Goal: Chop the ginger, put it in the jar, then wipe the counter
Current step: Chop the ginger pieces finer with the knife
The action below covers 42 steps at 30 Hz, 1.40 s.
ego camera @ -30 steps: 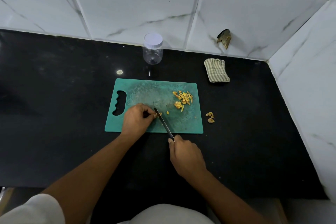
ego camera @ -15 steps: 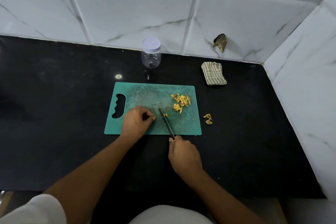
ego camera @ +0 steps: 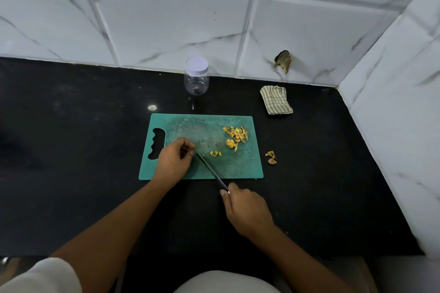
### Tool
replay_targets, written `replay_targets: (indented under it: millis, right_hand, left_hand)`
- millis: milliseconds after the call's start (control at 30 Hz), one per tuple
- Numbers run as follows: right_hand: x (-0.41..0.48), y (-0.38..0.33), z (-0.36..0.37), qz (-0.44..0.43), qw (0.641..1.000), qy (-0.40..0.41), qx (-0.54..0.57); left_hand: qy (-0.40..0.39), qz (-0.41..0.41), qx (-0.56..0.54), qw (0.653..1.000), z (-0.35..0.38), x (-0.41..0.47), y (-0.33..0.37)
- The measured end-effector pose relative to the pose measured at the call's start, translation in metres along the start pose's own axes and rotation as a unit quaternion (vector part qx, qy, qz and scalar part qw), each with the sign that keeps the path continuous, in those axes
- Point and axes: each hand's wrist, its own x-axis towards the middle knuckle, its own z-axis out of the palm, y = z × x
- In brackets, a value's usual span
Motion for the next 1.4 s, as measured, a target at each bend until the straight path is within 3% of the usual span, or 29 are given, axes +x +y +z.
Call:
replay_targets:
  millis: [100, 267, 433, 567, 700, 833, 1033, 1200, 1400]
  right_hand:
    - [0.004, -0.003, -0.005, -0.003, 0.999, -0.018, -0.035]
    - [0.018, 0.01, -0.013, 0.083, 0.996, 0.029, -0.018]
    - [0.016, 0.01, -0.019, 0.066, 0.995, 0.076, -0.014]
    - [0.012, 0.0, -0.012, 0.086, 0.996, 0.027, -0.016]
    - [0.008, -0.011, -0.007, 0.101, 0.994, 0.05, 0.009]
    - [0.007, -0.021, -0.005, 0.134, 0.99, -0.01, 0.037]
    - [0.006, -0.039, -0.01, 0.135, 0.98, 0.059, 0.136]
    - [0.013, -0.053, -0.005, 0.127, 0.969, 0.077, 0.195]
    - [0.018, -0.054, 0.003, 0.13, 0.969, 0.091, 0.19]
  left_hand:
    - [0.004, -0.005, -0.006, 1.0, 0.0, -0.001, -0.001]
    - [-0.008, -0.001, -0.007, 1.0, -0.003, -0.003, 0.001]
    - [-0.021, 0.007, -0.009, 1.0, -0.007, -0.003, 0.001]
    - [-0.049, 0.009, -0.023, 0.998, -0.01, -0.003, 0.002]
    - [-0.09, -0.011, -0.037, 0.995, -0.016, -0.003, 0.004]
    - [-0.113, 0.011, -0.02, 0.993, -0.016, -0.008, 0.007]
    - [-0.169, -0.002, -0.069, 0.983, -0.014, -0.009, 0.018]
    - [-0.158, -0.021, -0.099, 0.982, -0.01, 0.005, 0.02]
    - [-0.17, -0.031, -0.07, 0.982, -0.023, 0.012, 0.006]
